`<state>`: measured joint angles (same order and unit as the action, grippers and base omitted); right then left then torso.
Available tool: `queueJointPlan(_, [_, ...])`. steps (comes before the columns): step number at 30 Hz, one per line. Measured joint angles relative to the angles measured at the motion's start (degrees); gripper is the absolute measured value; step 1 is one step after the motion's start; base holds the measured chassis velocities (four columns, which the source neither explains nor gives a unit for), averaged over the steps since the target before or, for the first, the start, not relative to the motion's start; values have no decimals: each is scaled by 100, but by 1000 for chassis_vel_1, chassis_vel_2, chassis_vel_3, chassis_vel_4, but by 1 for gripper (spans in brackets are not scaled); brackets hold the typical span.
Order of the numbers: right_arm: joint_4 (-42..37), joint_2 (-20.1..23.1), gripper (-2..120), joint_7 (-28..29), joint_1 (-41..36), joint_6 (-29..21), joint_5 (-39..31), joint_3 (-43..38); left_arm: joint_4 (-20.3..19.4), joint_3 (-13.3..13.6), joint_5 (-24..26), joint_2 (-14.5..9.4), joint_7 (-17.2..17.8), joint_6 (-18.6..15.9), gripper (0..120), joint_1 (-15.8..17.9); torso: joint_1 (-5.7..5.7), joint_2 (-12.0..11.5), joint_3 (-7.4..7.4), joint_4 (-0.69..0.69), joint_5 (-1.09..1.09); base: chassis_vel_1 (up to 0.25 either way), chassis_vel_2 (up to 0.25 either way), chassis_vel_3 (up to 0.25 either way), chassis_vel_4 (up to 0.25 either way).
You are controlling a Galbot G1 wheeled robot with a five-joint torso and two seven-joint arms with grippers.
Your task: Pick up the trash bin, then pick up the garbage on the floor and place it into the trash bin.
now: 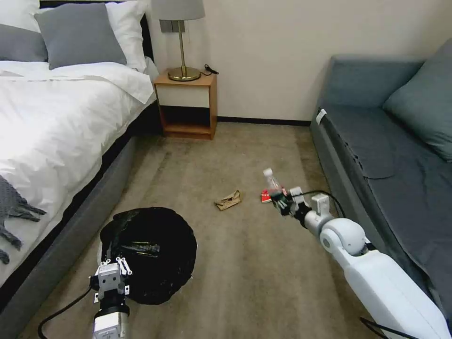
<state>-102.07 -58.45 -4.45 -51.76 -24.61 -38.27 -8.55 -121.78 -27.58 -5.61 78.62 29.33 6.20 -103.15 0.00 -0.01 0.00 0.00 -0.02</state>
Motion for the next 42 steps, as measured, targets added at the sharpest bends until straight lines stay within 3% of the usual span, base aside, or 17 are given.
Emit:
queueJointPlan(4, [-571, -284, 19, 55, -108, -16, -776, 168, 8, 40, -10, 28, -13, 81, 3, 53, 0, 1, 0, 1, 1, 0, 0, 0, 0])
queueJointPlan(12, [-1438, -814, 19, -56, -638, -175, -1607, 423, -48, 202, -20, 119, -62, 144, 3, 60, 0, 1, 0, 0, 2, 0, 0, 0, 0])
queueJointPlan(26, [-1686, -1221, 19, -726, -1457, -32, -1329, 824, -224, 520, -16, 206, -65, 240, 3, 67, 0, 1, -1, -1, 2, 0, 0, 0, 0])
queueJointPlan(36, [-727, -1494, 19, -909, -1453, 229, -496, 1347, -319, 643, -91, 323, -103, 267, 3, 67, 0, 1, 0, 0, 2, 0, 0, 0, 0])
queueJointPlan(42, [-451, -1549, 19, -756, -1269, 277, -410, 1477, -311, 601, -59, 322, -115, 282, 3, 75, 0, 1, -1, 0, 2, 0, 0, 0, 0])
